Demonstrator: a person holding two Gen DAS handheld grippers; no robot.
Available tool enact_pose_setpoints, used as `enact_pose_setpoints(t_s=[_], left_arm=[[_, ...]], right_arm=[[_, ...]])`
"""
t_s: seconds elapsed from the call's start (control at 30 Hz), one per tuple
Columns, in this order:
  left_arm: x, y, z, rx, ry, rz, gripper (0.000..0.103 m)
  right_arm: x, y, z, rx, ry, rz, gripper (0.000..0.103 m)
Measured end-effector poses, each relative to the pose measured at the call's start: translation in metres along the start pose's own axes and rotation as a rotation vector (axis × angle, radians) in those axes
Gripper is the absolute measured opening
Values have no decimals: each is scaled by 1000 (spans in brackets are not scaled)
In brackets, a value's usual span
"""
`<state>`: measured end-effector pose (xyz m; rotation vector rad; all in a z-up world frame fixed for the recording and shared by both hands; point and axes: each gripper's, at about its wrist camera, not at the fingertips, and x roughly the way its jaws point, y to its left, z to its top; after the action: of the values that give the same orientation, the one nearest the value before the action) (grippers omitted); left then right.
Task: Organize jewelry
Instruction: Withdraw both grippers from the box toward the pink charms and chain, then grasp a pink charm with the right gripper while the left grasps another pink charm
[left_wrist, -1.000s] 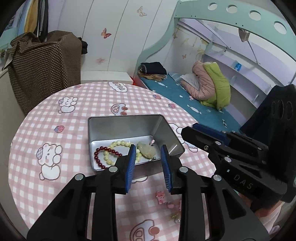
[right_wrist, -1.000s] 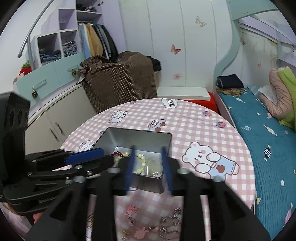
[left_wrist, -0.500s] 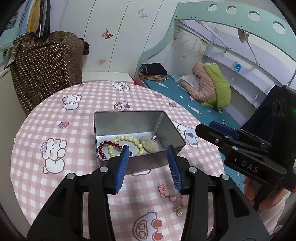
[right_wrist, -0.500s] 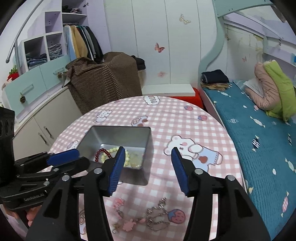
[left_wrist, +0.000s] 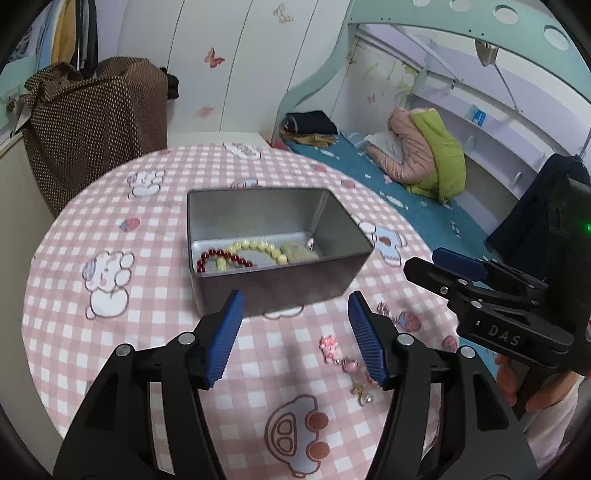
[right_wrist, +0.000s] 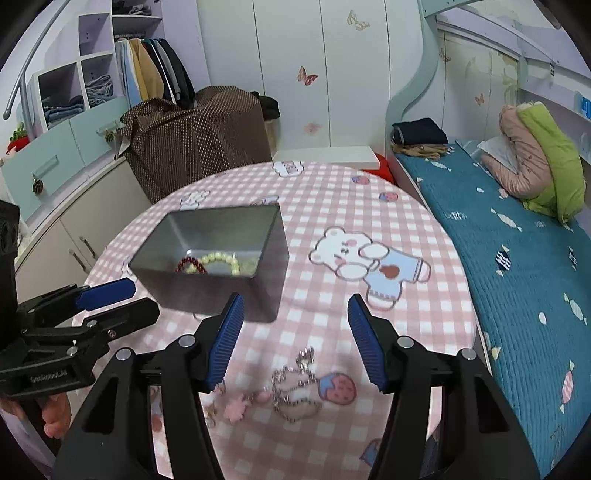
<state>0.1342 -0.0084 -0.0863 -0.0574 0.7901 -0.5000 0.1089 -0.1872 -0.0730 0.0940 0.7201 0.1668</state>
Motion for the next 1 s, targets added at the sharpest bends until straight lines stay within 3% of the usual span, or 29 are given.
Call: enact_pose_setpoints(t_s=[0.23,0.37,0.7,1.0], left_arm=[[12,0,-15,3,62,15,63],[17,-1,-22,9,85,32,63],[16,2,-24,2,83,46,65],[15,-2,-28,14,91,48,68]], right_arm=[[9,-2,-24,8,70,1,55],[13,6,-35,-10,110,27,44],[14,22,-46,-48,137,87,28],[19,24,-51,-40,158,91,25]])
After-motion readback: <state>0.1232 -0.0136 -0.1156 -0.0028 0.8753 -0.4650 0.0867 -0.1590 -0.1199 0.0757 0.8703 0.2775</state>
